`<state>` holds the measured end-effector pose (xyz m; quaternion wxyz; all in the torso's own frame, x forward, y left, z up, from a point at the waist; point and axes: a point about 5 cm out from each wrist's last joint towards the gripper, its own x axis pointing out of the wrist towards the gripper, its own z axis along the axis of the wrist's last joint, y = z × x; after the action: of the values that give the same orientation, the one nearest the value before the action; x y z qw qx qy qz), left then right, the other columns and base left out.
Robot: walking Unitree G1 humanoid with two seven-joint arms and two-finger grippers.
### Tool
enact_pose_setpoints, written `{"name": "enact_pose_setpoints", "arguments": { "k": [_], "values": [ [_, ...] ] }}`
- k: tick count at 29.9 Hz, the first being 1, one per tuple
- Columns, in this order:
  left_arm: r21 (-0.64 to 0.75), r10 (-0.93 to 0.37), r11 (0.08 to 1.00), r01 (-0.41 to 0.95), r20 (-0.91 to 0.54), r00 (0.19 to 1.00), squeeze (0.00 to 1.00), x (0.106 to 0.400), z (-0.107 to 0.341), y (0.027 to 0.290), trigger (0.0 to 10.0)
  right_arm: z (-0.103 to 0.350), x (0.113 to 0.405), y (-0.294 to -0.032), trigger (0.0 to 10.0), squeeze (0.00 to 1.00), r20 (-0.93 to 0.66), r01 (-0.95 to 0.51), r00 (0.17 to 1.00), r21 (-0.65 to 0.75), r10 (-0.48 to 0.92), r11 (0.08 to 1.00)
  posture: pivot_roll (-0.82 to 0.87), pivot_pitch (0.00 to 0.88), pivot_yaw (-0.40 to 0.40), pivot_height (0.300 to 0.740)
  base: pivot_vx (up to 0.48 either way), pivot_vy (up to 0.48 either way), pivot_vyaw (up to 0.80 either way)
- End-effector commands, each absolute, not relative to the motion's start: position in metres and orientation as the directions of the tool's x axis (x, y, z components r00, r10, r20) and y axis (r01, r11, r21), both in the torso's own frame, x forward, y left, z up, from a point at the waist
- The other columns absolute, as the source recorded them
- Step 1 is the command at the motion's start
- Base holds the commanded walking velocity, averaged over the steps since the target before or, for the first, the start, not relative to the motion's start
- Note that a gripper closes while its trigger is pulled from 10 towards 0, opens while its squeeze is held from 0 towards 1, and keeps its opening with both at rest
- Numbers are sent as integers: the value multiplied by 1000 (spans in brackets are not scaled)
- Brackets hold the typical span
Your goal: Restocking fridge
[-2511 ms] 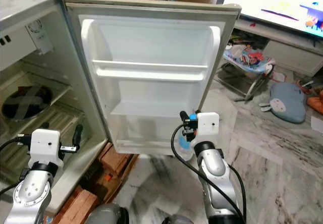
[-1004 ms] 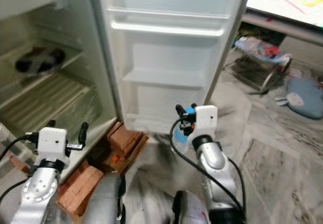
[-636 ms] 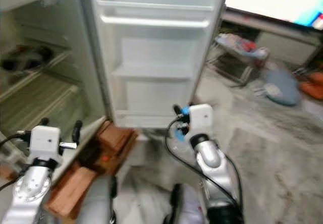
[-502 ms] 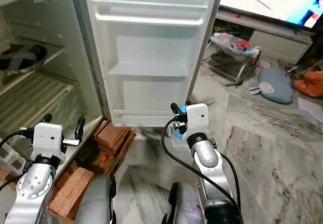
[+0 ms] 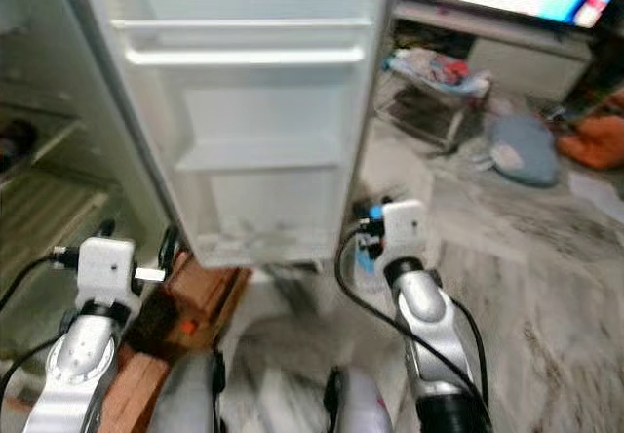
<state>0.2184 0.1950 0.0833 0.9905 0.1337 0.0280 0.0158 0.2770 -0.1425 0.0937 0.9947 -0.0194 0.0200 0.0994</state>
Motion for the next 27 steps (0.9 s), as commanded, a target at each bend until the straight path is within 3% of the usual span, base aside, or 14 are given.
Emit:
{"name": "enact_pose_setpoints", "arguments": {
  "k": [1,17,23,27],
  "values": [
    [251,28,968,-16,-47,999,0,221,86,192,10000,102,278,-137,10000,0,2,-234,972,-30,234,972,146,0,-70,636,251,0,0],
    [251,36,968,-24,-41,999,0,223,89,190,10000,103,272,-110,10000,0,-8,-461,888,-6,461,888,145,13,-74,636,0,0,0],
    [260,54,965,-41,-42,998,0,214,93,196,10000,104,277,-91,10000,0,-34,-595,803,-13,595,803,158,71,-94,636,0,0,0],
    [269,67,962,-52,-48,997,0,210,94,200,10000,103,281,-85,10000,0,-41,-615,789,-39,613,788,171,94,-98,636,0,0,0]
  ]
}}
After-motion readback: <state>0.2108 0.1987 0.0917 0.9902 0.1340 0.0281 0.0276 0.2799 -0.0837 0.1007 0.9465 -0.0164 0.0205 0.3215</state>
